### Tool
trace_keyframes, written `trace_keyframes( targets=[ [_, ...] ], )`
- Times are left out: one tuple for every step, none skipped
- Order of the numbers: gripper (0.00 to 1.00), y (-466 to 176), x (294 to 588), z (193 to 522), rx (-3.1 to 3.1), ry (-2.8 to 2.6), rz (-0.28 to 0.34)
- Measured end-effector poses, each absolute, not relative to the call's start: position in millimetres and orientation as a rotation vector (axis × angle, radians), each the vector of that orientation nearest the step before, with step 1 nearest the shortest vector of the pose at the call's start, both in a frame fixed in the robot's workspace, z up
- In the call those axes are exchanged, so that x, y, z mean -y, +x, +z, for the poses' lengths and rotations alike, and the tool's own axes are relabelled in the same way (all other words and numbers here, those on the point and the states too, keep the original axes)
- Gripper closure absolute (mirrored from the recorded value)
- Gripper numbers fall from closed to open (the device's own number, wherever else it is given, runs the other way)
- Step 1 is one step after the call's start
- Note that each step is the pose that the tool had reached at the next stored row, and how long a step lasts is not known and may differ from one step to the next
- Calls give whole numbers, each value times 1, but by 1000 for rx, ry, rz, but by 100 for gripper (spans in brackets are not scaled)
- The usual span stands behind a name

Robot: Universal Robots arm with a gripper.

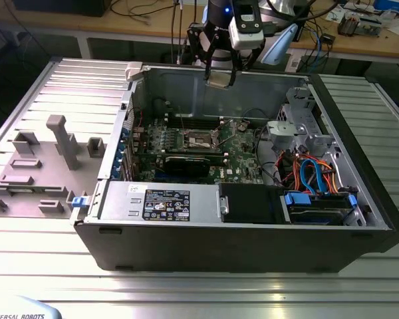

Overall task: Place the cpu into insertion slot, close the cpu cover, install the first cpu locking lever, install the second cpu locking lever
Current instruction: 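Place the cpu into insertion slot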

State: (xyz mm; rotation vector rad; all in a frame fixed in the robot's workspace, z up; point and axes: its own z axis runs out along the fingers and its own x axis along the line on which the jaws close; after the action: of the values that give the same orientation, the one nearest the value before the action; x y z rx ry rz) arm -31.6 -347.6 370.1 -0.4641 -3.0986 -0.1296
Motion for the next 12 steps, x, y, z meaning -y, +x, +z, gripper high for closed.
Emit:
trace_keyframes(
  targets=[
    [46,-32,348,370,3097,-477,-130],
    [46,-32,348,370,3095,-490,-130],
    [46,-32,348,370,3092,-516,-129],
    [46,-32,348,370,3087,-548,-128],
    [46,-32,348,370,3085,-567,-127],
    [46,-32,348,370,3082,-582,-126],
    [46,-32,348,370,3081,-592,-126],
    [46,-32,348,370,3078,-610,-125],
    [46,-32,348,370,3075,-627,-125],
    [46,-32,348,370,3073,-638,-125],
    [46,-32,348,370,3071,-647,-125],
    [46,-32,348,370,3070,-657,-125]
  ],
)
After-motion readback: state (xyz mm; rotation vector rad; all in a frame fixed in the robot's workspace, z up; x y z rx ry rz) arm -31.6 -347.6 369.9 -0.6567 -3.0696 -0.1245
